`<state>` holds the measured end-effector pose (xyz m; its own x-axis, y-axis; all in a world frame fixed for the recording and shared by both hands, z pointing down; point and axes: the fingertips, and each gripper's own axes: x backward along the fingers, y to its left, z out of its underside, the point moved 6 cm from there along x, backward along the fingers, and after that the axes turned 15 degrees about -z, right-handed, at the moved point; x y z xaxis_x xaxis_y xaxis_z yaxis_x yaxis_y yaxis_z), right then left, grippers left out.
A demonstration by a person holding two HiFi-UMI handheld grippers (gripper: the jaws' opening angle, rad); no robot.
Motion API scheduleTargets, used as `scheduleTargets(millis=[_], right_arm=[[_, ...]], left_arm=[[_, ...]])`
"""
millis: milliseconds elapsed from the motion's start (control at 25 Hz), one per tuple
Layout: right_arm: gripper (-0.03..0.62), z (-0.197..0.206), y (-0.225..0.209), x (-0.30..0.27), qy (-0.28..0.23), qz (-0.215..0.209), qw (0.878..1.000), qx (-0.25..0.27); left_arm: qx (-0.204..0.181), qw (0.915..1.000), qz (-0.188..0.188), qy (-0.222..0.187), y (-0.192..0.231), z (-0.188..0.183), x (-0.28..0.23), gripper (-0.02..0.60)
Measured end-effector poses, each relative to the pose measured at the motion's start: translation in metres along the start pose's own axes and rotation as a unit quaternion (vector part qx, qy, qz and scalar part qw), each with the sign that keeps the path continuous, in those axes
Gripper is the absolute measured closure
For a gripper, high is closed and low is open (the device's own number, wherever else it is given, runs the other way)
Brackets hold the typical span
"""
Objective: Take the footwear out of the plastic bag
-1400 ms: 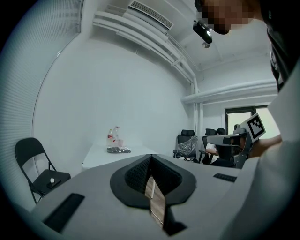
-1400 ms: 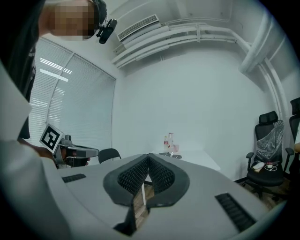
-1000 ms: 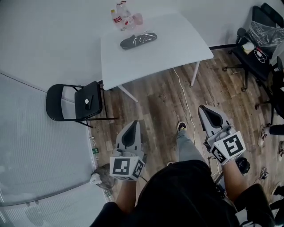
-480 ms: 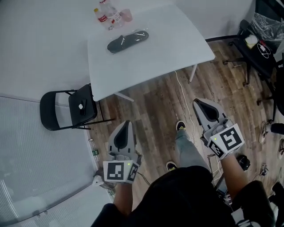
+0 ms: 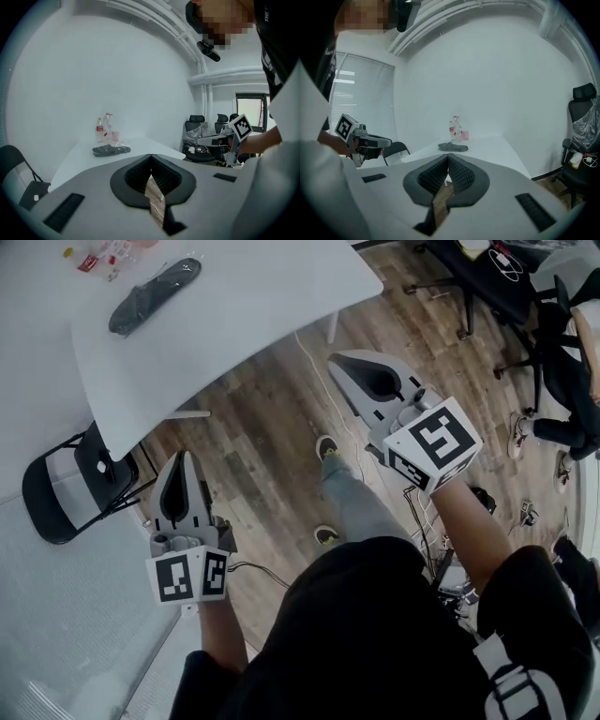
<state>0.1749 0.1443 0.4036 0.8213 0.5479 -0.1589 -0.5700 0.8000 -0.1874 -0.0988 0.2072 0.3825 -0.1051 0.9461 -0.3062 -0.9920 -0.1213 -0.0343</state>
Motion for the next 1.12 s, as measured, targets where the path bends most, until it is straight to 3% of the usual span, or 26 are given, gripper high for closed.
scheduleTargets(millis=[440, 840, 1120], right_arm=[[0.576, -0.023, -0.057, -0.029, 0.003, -0.025, 1.000, -0.008], [0.576, -0.058, -0.062, -0.013, -0.019, -0.040, 0.999, 0.003], [0.576, -0.071, -0.052, 0.014, -0.047, -0.026, 0.999, -0.005]], left_arm=[[-0.014, 0.9998, -0.011, 0.003, -0.016, -0.036, -0.061, 0.558], [-0.023, 0.9991, -0.032, -0.019, -0.030, -0.076, -0.051, 0.558], [-0.044, 0.9978, -0.041, -0.030, -0.040, -0.096, -0.022, 0.558]])
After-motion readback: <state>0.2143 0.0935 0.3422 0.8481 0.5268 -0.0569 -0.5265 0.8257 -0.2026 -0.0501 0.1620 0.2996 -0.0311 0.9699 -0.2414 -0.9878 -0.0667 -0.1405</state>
